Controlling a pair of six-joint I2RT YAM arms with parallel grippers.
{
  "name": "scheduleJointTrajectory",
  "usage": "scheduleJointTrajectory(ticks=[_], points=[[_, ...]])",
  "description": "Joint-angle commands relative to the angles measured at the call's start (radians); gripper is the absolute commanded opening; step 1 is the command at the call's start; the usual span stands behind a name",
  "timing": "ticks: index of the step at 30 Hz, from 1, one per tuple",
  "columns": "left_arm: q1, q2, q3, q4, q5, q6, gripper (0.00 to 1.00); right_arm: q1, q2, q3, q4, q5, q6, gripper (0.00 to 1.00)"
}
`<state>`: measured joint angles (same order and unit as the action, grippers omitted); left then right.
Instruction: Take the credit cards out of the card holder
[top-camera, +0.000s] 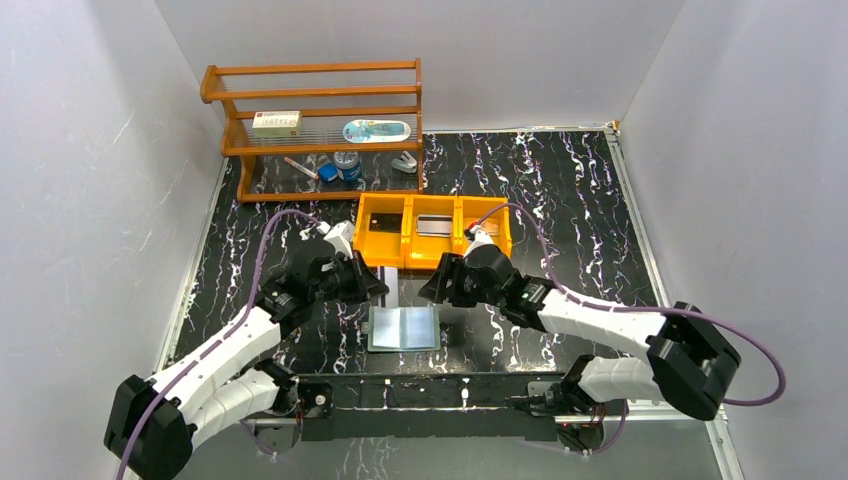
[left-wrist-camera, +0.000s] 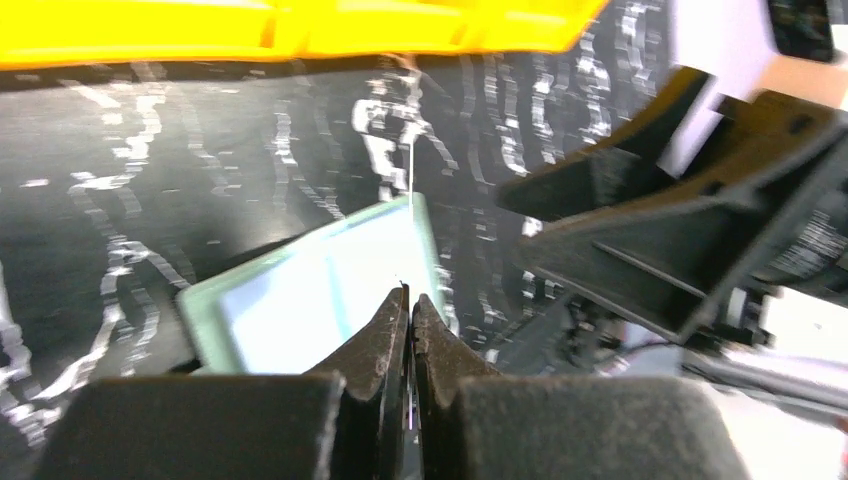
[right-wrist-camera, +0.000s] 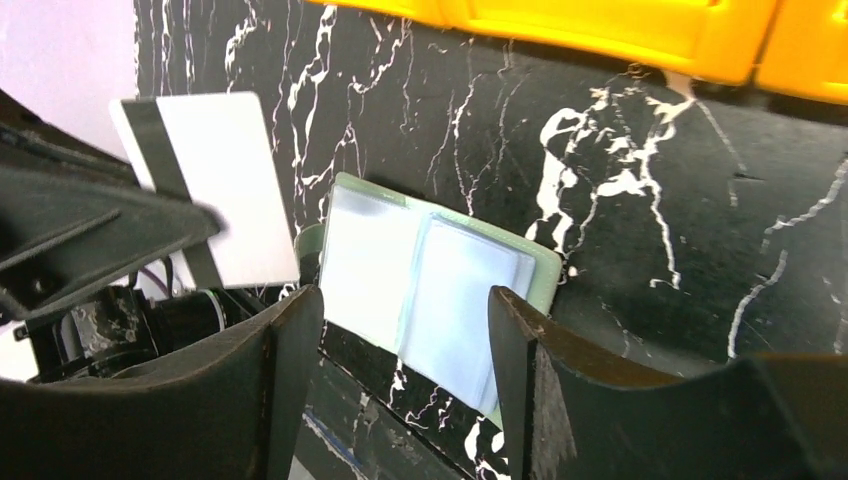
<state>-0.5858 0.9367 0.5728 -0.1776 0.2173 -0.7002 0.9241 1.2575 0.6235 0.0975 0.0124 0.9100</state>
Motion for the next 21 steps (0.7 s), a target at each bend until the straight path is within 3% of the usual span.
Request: scheduleJointTrajectory(ticks=[1,4,8,13,21], points=[[0.013,-0.024,-0.087,0.298,0.255,-0.124,0.00,-0.006,-0.089,-0.048,0.051,0.104,-0.010,0.72],[0.013,0.022,-0.115,0.386,0.298,-0.159,0.00,-0.013,-0.141,-0.088,0.110,0.086,-0.008,0.77],[0.012,0.054,-0.152,0.523,0.364,-0.221,0.00,-0.076,-0.175,-0.142,0.216,-0.049,0.008,0.76],[0.013,0.062,-0.195,0.648,0.400,-0.296,0.00,-0.184,-0.191,-0.243,0.427,-0.257,0.104,0.67],[0.013,0.059,-0.194,0.665,0.410,-0.288,0.00,-0.195,-0.109,-0.266,0.690,-0.432,0.182,0.56]])
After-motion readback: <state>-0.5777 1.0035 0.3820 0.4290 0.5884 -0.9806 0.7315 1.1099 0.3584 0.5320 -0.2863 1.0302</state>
